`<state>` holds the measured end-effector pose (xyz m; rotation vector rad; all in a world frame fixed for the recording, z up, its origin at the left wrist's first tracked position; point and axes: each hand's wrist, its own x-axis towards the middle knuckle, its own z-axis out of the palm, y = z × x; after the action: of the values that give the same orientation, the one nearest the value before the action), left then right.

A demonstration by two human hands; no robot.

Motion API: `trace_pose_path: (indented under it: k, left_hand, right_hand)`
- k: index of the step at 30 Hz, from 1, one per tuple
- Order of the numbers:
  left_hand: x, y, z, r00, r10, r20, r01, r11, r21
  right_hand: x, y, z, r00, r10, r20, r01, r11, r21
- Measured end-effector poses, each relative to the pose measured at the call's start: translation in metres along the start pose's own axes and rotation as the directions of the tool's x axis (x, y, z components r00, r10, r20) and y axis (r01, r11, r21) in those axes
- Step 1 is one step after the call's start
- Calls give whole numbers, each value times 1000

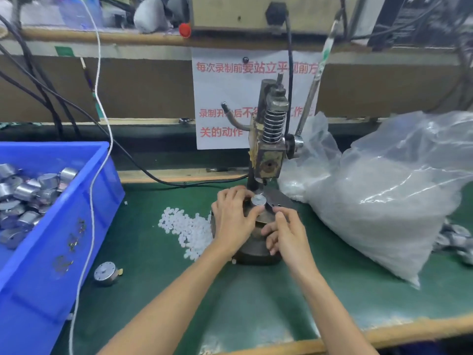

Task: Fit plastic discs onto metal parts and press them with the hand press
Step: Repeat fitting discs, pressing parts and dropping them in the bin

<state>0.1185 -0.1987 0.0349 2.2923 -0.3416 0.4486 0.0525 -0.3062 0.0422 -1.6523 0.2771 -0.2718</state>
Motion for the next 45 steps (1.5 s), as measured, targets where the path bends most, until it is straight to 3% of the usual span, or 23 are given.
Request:
trace_pose_path:
  k: [5,9,13,14,16,19,22,26,29,32,36,40,43,45]
  left_hand:
    - [-3,-4,7,1000,16,-1,-16,999,-44]
    - [-3,-3,7,999,44,-6,-44,999,-26]
    - [-4,-3,4,1000,18,10,-17,998,-59]
    - [-4,-3,4,1000,15,11,-14,998,-66]
    - [-4,-3,3,1000,14,9,-13,997,-71]
    - [-4,-5,5,1000,15,3,-15,998,-61]
    - [-4,-6,7,1000,27,-4,-28,999,-41]
    - [-3,-6,7,999,37,-7,-37,999,-22]
    - [-3,-6,5,999,39,-5,-39,999,-18]
    - [-4,-4,3,1000,31,2,-31,1000,-5]
    - [-3,-2,2,1000,2,14,-2,1000,-15]
    - [-10,1,-3,1000,13,-5,-13,1000,3]
    - [-39,10,-6,995,88,-51,-91,995,-49]
    - [-68,22,-7,986,165,-4,-164,978,-131]
  right_hand:
    - [14,-33,-18,970,-184,-159,177,982,-61]
    - [63,-130,-41,849,-417,-324,434,901,-21]
    - [105,-208,-50,933,-346,-98,349,937,6]
    - [104,-212,-46,926,-371,-77,370,929,-25]
    - [89,-203,-38,858,-480,-183,483,875,-33]
    - [50,-163,-33,726,-589,-356,659,744,114]
    - [24,-134,-34,754,-579,-309,657,669,348]
    - [25,-139,-29,735,-582,-349,677,658,330]
    - [37,-150,-29,754,-542,-372,652,692,312]
    - [44,-161,-32,814,-519,-261,580,719,383]
    - [30,-120,-36,873,-435,-220,482,834,266]
    - [-5,-42,-37,985,-130,-113,143,984,110]
    - [-28,-5,-42,996,93,1,-93,993,77]
    - [-40,5,-47,985,160,66,-168,976,136]
